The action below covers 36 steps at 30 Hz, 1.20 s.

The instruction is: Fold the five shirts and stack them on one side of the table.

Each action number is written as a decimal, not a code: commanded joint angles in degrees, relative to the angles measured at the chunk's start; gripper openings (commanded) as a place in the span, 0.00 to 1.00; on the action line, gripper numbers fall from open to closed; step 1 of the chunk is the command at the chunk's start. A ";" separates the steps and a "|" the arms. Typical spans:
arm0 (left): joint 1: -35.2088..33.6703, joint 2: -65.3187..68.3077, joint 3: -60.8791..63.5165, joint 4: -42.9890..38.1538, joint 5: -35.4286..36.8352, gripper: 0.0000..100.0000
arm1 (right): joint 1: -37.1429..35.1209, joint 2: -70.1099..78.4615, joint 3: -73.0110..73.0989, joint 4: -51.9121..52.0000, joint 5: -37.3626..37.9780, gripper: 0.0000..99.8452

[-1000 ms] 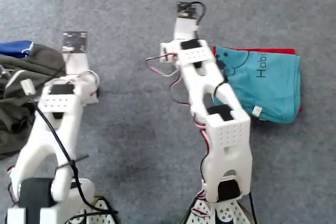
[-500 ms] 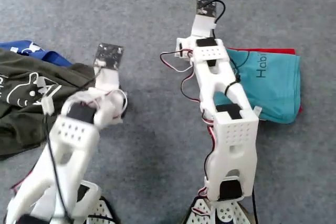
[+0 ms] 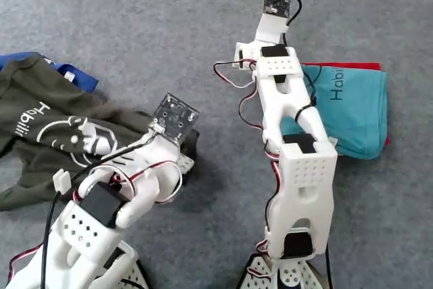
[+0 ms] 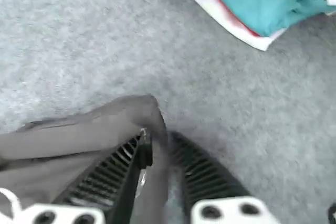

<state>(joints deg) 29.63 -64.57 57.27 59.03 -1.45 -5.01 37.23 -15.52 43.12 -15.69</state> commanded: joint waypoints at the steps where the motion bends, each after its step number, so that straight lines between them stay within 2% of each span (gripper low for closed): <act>1: 0.31 -1.05 -3.91 1.67 6.15 0.26 | -0.26 -0.31 -2.95 -0.88 -0.70 0.08; 5: -6.02 -1.23 -4.35 0.70 9.23 0.27 | -0.44 -0.31 -2.95 -0.88 -0.70 0.08; 8: -18.33 -1.05 -4.44 -3.69 9.58 0.27 | -0.53 -0.31 -2.86 -0.70 -0.70 0.08; 11: -32.66 -0.35 -0.66 -13.71 9.58 0.27 | -1.05 -0.31 -2.68 -0.35 -0.70 0.08; 13: -39.78 2.02 3.03 -21.98 9.58 0.25 | -2.55 -0.40 -2.68 0.53 -0.44 0.08; 16: -45.32 9.41 6.11 -33.14 9.58 0.21 | -5.80 -0.57 -3.12 3.60 -0.26 0.08; 19: -47.87 21.27 3.56 -38.24 9.58 0.21 | -8.09 -0.75 -3.21 5.27 0.18 0.08; 22: -51.21 35.34 -4.53 -37.45 9.58 0.21 | -10.37 -1.19 -3.65 8.26 5.36 0.08; 24: -51.91 44.31 -11.03 -33.32 9.67 0.20 | -12.40 -2.07 -4.44 10.73 7.30 0.08; 28: -52.35 56.97 -23.16 -24.88 9.41 0.07 | -13.80 -2.15 -4.26 10.46 7.82 0.08; 29: -52.79 58.55 -25.36 -23.12 9.23 0.03 | -13.71 -1.80 -4.26 10.11 7.82 0.08; 32: -54.55 59.52 -28.62 -19.60 9.58 0.03 | -13.54 -0.75 -4.88 10.02 7.82 0.08; 36: -54.46 57.14 -27.38 -19.34 8.97 0.03 | -13.63 -1.27 -4.88 10.20 7.82 0.08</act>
<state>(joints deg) -24.79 -5.23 32.13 39.16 7.69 -17.93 37.23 -17.19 53.58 -8.40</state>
